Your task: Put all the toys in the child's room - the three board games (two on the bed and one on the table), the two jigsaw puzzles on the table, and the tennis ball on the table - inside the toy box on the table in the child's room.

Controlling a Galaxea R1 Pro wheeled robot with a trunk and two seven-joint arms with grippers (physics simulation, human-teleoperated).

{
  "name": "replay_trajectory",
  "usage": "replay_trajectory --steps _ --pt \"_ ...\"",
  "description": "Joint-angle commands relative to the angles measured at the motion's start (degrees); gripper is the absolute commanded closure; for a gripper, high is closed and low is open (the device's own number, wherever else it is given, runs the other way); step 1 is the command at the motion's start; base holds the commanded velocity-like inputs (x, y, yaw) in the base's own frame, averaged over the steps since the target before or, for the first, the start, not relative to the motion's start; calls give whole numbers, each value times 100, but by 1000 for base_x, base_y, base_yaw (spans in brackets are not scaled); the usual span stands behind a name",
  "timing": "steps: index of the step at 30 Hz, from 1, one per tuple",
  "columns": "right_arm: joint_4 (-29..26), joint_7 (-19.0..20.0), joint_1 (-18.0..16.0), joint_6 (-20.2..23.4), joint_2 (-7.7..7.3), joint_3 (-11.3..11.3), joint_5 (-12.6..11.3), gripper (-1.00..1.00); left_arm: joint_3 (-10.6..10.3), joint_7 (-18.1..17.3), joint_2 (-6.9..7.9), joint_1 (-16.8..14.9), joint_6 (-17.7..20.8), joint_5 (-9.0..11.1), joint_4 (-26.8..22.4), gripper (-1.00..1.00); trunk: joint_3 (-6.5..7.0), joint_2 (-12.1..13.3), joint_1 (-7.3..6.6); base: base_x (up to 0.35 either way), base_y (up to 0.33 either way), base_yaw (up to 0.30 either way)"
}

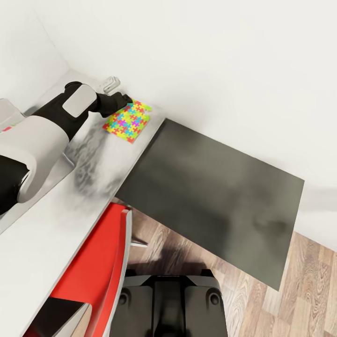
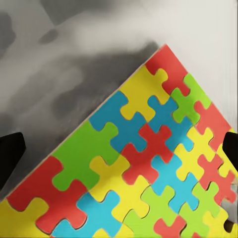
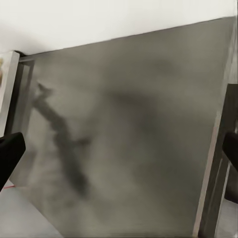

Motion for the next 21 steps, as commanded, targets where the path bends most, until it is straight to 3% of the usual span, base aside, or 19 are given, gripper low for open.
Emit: replay_trajectory --steps 1,21 --pt "0 31 -6 19 -1 -4 24 -100 -20 51 4 13 5 210 -14 -100 -7 -5 22 0 0 -86" --pt "0 28 -7 19 -2 4 24 -100 11 82 23 94 537 256 -52 -100 -7 -5 22 0 0 -22"
